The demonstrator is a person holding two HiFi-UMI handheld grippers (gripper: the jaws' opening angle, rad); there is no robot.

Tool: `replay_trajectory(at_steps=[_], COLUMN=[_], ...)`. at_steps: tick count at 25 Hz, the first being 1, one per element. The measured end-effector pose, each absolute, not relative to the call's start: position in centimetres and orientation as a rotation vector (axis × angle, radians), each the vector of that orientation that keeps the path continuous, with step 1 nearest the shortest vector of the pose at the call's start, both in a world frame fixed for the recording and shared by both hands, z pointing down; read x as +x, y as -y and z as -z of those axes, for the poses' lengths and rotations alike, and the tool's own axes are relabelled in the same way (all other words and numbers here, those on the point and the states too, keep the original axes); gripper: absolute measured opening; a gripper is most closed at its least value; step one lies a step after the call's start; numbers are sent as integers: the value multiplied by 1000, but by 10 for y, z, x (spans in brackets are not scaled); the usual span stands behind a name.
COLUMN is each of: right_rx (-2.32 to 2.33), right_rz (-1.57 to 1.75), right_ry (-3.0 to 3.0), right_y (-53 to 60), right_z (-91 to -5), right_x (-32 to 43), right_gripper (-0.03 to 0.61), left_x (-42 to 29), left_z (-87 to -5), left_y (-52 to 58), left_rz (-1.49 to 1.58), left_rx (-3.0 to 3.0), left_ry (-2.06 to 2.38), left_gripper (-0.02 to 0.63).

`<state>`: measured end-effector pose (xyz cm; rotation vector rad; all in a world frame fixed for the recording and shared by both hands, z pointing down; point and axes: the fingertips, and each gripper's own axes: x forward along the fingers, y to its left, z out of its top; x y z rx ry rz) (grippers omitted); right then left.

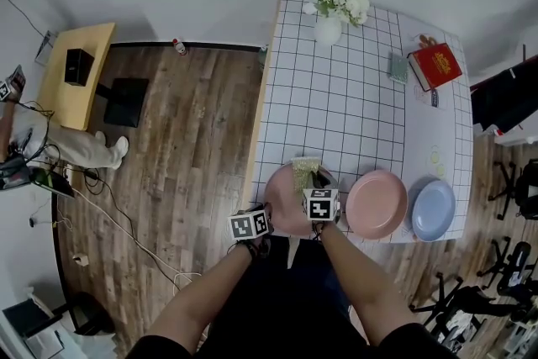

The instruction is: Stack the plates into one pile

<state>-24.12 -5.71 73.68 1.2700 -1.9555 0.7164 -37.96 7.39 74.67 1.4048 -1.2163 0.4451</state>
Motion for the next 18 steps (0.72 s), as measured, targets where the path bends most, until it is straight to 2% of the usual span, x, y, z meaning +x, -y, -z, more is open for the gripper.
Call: replay_trajectory(at_steps=[18], right_rx=[1013], right_rz=[-643], right_ry=[2055], right_y=[44], right_z=[-734], right_x=[-310], right_gripper=[57], left_x=[-379], left_z=[-745], left_y=[-75], left_rz=[-472], left_rx=[1420], left_ry=[1226], left_gripper=[18])
